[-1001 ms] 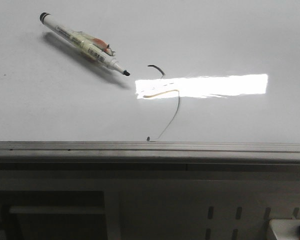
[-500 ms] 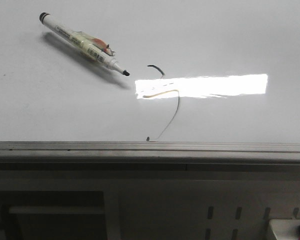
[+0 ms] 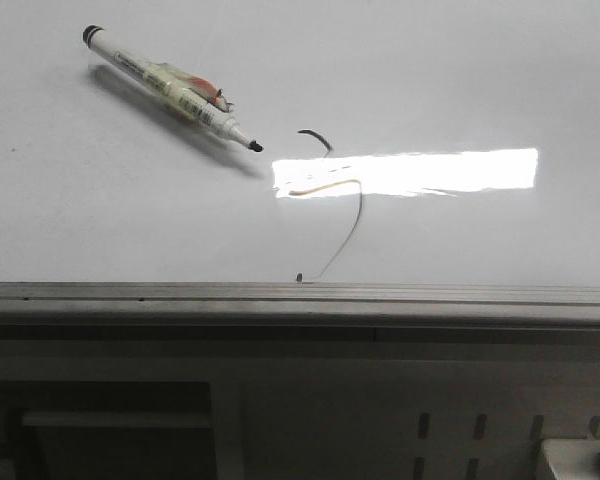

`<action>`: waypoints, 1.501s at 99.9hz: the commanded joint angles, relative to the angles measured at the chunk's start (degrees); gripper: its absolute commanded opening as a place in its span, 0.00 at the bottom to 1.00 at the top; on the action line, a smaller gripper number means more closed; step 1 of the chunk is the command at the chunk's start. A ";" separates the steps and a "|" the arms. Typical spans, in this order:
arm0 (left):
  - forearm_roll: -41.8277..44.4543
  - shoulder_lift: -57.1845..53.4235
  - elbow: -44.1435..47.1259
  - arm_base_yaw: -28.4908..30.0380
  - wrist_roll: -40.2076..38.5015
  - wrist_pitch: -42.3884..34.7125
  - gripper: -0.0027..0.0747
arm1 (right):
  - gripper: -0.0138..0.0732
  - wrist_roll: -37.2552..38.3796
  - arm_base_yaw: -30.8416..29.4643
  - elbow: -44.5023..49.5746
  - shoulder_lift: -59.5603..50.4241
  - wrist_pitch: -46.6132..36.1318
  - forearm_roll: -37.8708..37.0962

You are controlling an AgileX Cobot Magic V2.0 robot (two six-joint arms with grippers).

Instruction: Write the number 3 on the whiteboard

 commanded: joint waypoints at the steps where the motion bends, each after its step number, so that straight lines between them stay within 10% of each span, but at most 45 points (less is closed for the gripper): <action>1: 17.81 -1.66 0.55 7.05 -18.43 1.04 0.01 | 0.08 -0.01 -0.38 -1.56 0.00 -4.47 0.23; 19: 30.40 -6.14 6.04 21.16 -43.63 8.21 0.01 | 0.08 -0.01 -0.38 -1.56 0.00 -4.47 0.23; 66: 27.36 -10.74 12.72 27.16 -44.96 21.14 0.01 | 0.08 -0.01 -0.38 -1.56 0.00 -4.47 0.23; 150: 24.89 -10.74 16.22 27.16 -45.13 18.14 0.01 | 0.08 -0.01 -0.38 -1.56 0.00 -4.47 0.23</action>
